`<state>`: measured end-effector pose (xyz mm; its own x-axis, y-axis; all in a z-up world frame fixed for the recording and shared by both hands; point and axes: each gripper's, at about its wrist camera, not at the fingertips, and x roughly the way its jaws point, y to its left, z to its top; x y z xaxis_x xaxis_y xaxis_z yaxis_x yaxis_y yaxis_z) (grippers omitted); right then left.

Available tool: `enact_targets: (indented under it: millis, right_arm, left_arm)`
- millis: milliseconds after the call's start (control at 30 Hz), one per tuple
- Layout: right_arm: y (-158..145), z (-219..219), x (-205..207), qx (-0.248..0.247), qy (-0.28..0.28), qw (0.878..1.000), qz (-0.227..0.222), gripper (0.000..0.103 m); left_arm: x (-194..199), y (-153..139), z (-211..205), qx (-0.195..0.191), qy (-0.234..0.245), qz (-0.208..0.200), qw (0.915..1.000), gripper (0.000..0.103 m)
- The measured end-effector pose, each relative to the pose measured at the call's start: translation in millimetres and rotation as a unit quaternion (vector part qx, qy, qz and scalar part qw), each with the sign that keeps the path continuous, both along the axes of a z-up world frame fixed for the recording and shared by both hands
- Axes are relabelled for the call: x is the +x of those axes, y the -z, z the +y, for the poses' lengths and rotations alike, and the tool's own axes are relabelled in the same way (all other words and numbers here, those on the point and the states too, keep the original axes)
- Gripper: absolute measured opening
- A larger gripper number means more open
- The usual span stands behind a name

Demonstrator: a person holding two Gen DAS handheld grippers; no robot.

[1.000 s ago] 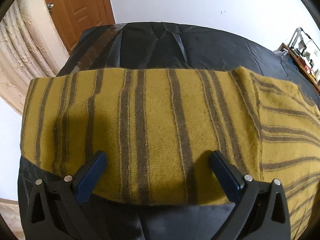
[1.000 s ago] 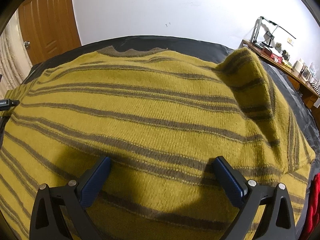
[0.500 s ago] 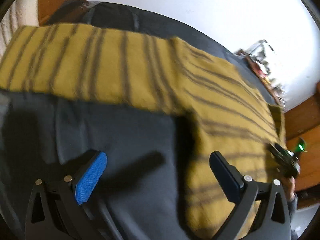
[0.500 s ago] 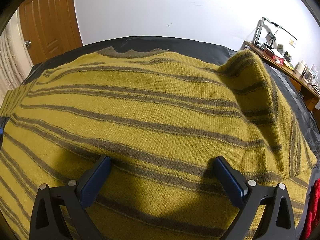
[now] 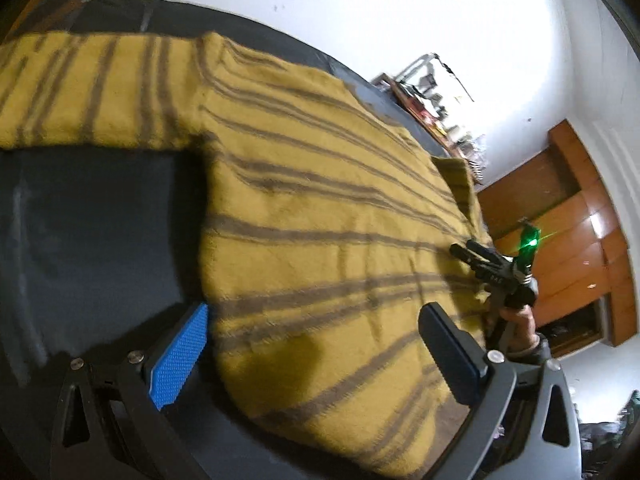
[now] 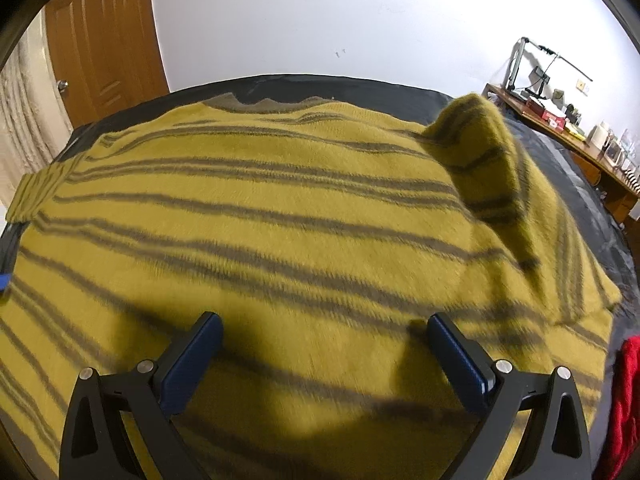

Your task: Fold clothes

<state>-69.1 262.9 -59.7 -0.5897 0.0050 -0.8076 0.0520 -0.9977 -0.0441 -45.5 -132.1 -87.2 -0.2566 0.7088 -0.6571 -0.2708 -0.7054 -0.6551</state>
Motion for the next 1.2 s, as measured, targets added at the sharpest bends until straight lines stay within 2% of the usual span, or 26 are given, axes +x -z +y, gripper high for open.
enact_targets:
  millis: [100,267,467,567,633,733,800,867,967,1100,1200]
  right_arm:
    - [1.7,0.1,12.0,0.021,-0.006,1.0,0.0,0.103]
    - [3.1,3.7,11.9,0.016,-0.002,1.0,0.0,0.103]
    - [3.8,3.7,9.2,0.016,-0.002,1.0,0.0,0.103]
    - [3.9,3.6,9.3,0.017,-0.002,1.0,0.0,0.103]
    - [4.0,3.4,9.6,0.017,-0.002,1.0,0.001,0.103]
    - [3.8,2.9,10.0,0.019,-0.002,1.0,0.002,0.103]
    - [3.8,3.1,10.8,0.019,-0.001,1.0,0.003,0.103]
    - [3.8,3.3,11.7,0.019,0.0,1.0,0.003,0.103]
    - [4.0,3.9,11.5,0.016,0.0,1.0,0.002,0.103]
    - [2.1,2.7,13.7,0.022,0.001,1.0,0.007,0.103]
    - [-10.3,-4.8,28.4,0.022,-0.014,0.999,0.035,0.103]
  left_arm:
    - [6.9,4.6,10.5,0.036,0.04,-0.012,0.9985,0.103]
    - [32.1,-8.6,3.0,0.057,0.076,0.021,0.9952,0.103]
    - [58.3,-36.0,-32.0,0.127,0.066,0.065,0.9875,0.103]
    - [68.9,-48.9,-33.1,0.155,0.069,0.082,0.9822,0.103]
    - [74.8,-54.2,-23.1,0.145,0.081,0.087,0.9823,0.103]
    - [78.8,-50.8,-4.5,0.089,0.091,0.084,0.9882,0.103]
    - [79.7,-45.3,1.4,0.051,0.078,0.085,0.992,0.103]
    - [77.6,-42.5,-5.7,0.032,0.054,0.087,0.9942,0.103]
    - [68.7,-35.2,-25.7,0.039,0.007,0.078,0.9961,0.103]
    - [54.5,-14.8,-50.7,0.062,-0.045,0.026,0.9967,0.103]
    - [48.3,-3.0,-58.0,0.074,-0.063,-0.002,0.9953,0.103]
